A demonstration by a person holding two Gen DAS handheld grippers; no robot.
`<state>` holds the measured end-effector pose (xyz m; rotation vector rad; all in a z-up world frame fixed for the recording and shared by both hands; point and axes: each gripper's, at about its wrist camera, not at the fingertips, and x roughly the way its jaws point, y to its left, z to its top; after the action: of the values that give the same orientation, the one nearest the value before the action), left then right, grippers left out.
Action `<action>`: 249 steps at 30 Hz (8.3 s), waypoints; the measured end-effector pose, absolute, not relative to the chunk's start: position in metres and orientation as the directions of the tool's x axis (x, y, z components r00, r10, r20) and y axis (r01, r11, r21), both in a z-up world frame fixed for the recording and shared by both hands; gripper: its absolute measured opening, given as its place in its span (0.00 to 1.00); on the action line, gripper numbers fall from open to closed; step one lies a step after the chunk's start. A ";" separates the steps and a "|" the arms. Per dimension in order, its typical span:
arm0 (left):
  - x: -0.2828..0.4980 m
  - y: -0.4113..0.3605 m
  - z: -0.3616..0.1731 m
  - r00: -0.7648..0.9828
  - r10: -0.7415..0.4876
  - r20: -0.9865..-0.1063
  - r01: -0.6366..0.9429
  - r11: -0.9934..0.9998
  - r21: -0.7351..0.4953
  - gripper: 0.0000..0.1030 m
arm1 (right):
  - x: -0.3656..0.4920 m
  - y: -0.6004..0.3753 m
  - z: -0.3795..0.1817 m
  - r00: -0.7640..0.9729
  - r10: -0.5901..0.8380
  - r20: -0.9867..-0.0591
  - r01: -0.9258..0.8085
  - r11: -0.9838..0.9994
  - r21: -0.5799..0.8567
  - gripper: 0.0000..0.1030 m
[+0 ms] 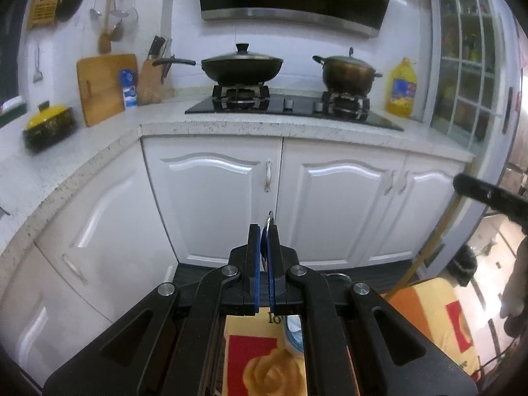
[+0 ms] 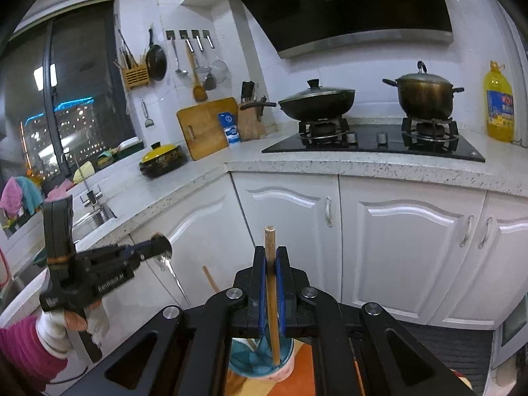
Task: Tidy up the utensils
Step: 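Lift the spoon and chopstick with both tools and carry them above the holder, then lower the spoon and chopstick into the holder and open both tools, then withdraw both tools from the holder back over the remaining wooden sticks, then grasp a wooden chopstick with the left tool while the right tool grasps a pale flat stick, then lift the chopstick and flat stick with both tools and carry them above the holder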
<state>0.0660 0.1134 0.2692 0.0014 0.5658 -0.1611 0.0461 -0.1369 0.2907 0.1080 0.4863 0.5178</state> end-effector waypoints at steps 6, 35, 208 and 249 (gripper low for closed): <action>0.075 0.103 0.246 0.833 -0.109 -0.542 0.135 0.991 0.008 0.02 | 0.069 -0.127 0.269 0.748 0.501 -0.436 -0.443 0.865 0.233 0.05; 0.093 0.074 0.181 0.734 -0.115 -0.669 0.156 0.988 0.001 0.03 | 0.102 -0.127 0.180 0.592 0.539 -0.599 -0.400 0.842 0.363 0.22; 0.042 -0.090 0.081 0.370 -0.446 -0.815 0.354 0.879 -0.320 0.04 | 0.006 -0.271 0.071 0.555 0.344 -0.758 -0.168 0.938 0.303 0.06; -0.014 0.039 0.268 0.607 -0.504 -0.615 0.404 0.862 -0.307 0.03 | -0.039 -0.172 0.249 0.720 0.502 -0.479 -0.482 0.858 0.175 0.06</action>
<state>-0.0138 0.0387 0.2677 -0.1422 0.7539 -0.5265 -0.0392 -0.1725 0.2494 0.0391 0.5408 0.5440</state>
